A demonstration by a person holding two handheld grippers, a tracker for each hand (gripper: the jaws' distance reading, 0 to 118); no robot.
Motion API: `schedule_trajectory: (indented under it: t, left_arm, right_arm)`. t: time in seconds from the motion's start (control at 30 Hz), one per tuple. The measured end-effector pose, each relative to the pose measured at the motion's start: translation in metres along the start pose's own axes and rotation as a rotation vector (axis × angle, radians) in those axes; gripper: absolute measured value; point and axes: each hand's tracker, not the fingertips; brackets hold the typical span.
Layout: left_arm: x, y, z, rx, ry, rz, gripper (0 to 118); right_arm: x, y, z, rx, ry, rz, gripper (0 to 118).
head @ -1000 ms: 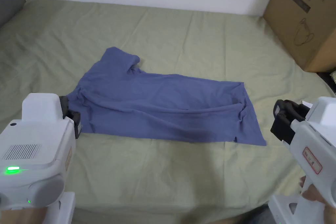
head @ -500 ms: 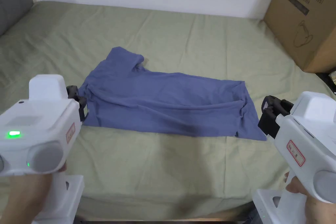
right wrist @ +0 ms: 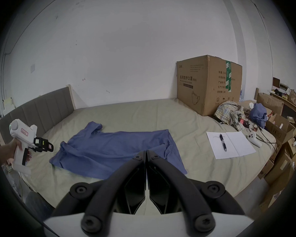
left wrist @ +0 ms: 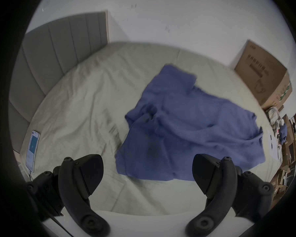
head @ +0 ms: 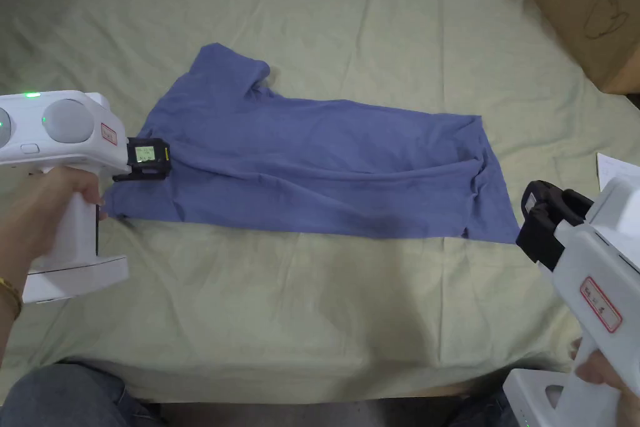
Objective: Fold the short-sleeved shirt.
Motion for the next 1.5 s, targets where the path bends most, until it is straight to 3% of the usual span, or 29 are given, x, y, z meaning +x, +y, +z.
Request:
schedule_trajectory:
  t: [0.1, 0.23, 0.3, 0.33, 0.37, 0.43, 0.57, 0.7, 0.73, 0.8, 0.83, 0.87, 0.97, 1.13, 1.23, 1.27, 1.33, 1.43, 1.5]
  left_arm:
    - [-0.008, 0.008, -0.028, -0.083, 0.078, -0.017, 109]
    - [-0.011, 0.000, -0.045, -0.169, 0.062, 0.006, 106]
    - [-0.008, -0.007, -0.050, -0.187, 0.054, 0.000, 81]
    - [-0.007, -0.009, -0.053, -0.185, 0.061, -0.001, 64]
    - [-0.006, -0.011, -0.054, -0.189, 0.045, 0.008, 37]
    - [0.002, -0.015, -0.052, -0.183, -0.031, -0.004, 7]
    - [0.015, -0.014, -0.053, -0.176, 0.026, -0.127, 3]
    - [0.004, -0.006, -0.028, -0.075, -0.006, -0.026, 3]
    - [0.002, -0.006, -0.020, -0.041, -0.022, -0.012, 3]
    - [0.001, -0.005, -0.008, -0.007, -0.040, 0.003, 3]
    - [0.000, -0.005, -0.003, 0.003, -0.047, 0.001, 3]
    - [-0.001, -0.005, 0.000, 0.013, -0.046, 0.010, 3]
    - [-0.004, -0.002, 0.003, 0.021, -0.062, 0.047, 3]
    - [-0.009, -0.005, -0.002, 0.007, -0.067, 0.108, 3]
    - [-0.008, -0.009, -0.009, -0.008, -0.057, 0.116, 3]
    - [-0.008, -0.010, -0.011, -0.015, -0.052, 0.119, 3]
    - [-0.008, -0.010, -0.017, -0.025, -0.043, 0.126, 3]
    - [-0.007, -0.011, -0.023, -0.036, -0.022, 0.125, 3]
    - [-0.004, -0.011, -0.018, -0.034, -0.011, 0.135, 3]
  right_arm:
    - [0.002, 0.000, -0.009, -0.028, -0.007, -0.002, 0]
    - [0.005, 0.001, -0.022, -0.056, -0.019, 0.005, 0]
    - [0.007, 0.003, -0.030, -0.069, -0.018, 0.006, 0]
    - [0.008, 0.003, -0.032, -0.073, -0.017, 0.003, 0]
    - [0.008, 0.004, -0.034, -0.078, -0.016, 0.003, 0]
    - [0.009, 0.007, -0.041, -0.084, -0.017, 0.012, 0]
    - [0.018, 0.016, -0.061, -0.129, 0.006, 0.006, 0]
    - [0.040, 0.034, -0.108, -0.255, 0.000, 0.023, 1]
    - [0.049, 0.038, -0.125, -0.311, -0.010, 0.014, 10]
    - [0.064, 0.043, -0.158, -0.417, -0.010, -0.016, 75]
    - [0.072, 0.043, -0.175, -0.493, 0.005, -0.028, 101]
    - [0.079, 0.039, -0.194, -0.574, 0.010, -0.037, 114]
    - [0.091, 0.021, -0.233, -0.709, -0.026, -0.011, 113]
    - [0.104, -0.018, -0.260, -0.826, -0.196, -0.027, 108]
    - [0.111, -0.035, -0.263, -0.860, -0.200, -0.102, 84]
    - [0.112, -0.040, -0.259, -0.863, -0.190, -0.117, 71]
    - [0.111, -0.042, -0.256, -0.827, -0.143, -0.157, 56]
    - [0.114, -0.030, -0.250, -0.809, -0.134, -0.124, 6]
    - [0.116, -0.019, -0.245, -0.828, -0.113, -0.165, 5]
